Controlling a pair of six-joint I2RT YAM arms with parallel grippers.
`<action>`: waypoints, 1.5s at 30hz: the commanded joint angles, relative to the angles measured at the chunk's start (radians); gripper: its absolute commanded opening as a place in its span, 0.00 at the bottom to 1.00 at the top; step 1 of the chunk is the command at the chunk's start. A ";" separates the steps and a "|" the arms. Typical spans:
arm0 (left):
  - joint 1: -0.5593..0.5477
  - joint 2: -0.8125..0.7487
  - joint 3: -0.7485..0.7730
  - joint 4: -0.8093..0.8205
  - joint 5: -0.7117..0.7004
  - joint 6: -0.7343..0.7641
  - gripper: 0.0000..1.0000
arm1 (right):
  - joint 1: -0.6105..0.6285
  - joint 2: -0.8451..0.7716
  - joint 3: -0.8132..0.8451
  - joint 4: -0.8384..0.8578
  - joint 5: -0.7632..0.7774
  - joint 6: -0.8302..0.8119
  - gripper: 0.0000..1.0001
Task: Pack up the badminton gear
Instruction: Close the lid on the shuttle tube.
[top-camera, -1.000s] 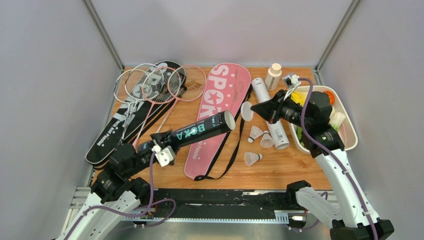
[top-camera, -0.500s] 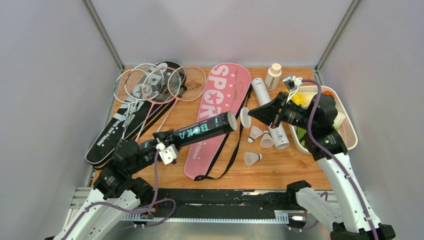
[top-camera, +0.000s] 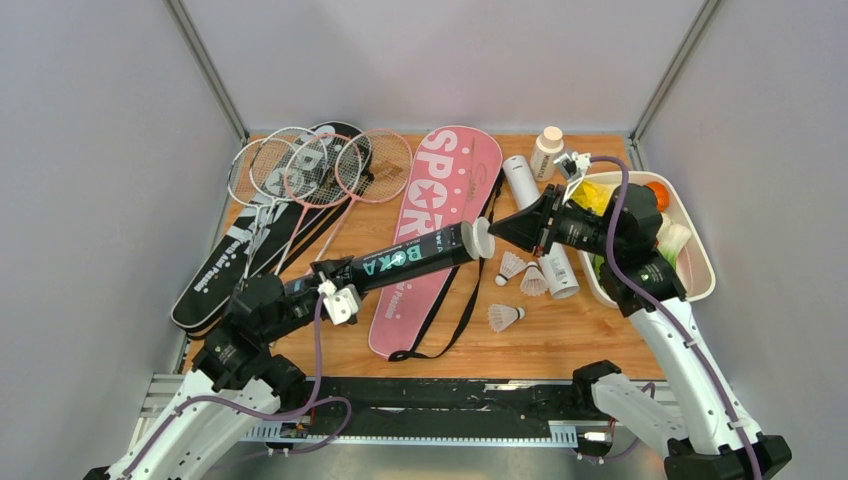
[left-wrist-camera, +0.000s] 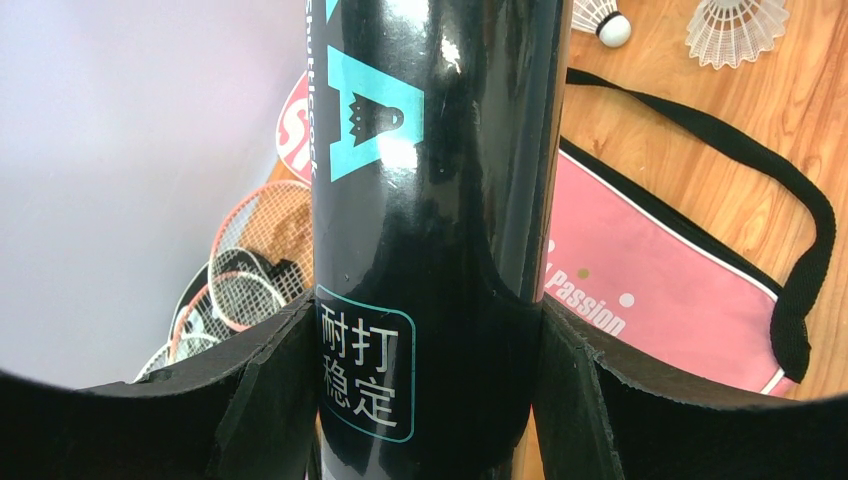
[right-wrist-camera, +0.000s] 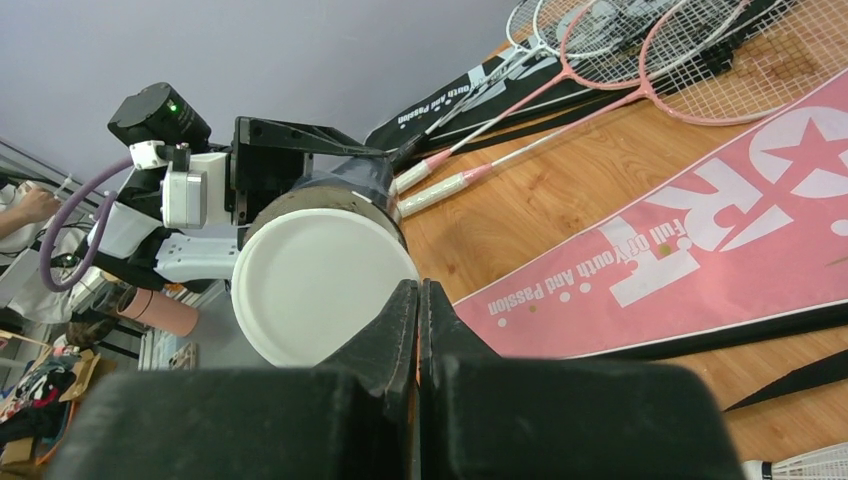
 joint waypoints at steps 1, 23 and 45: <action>0.000 0.001 0.030 0.108 0.035 0.015 0.00 | 0.027 0.007 -0.019 0.049 0.015 0.019 0.00; -0.001 0.037 0.026 0.111 0.021 0.023 0.00 | 0.111 0.021 -0.029 0.049 0.137 0.004 0.00; 0.000 0.120 0.087 0.068 0.009 -0.045 0.00 | 0.366 0.100 0.069 -0.162 0.597 -0.156 0.00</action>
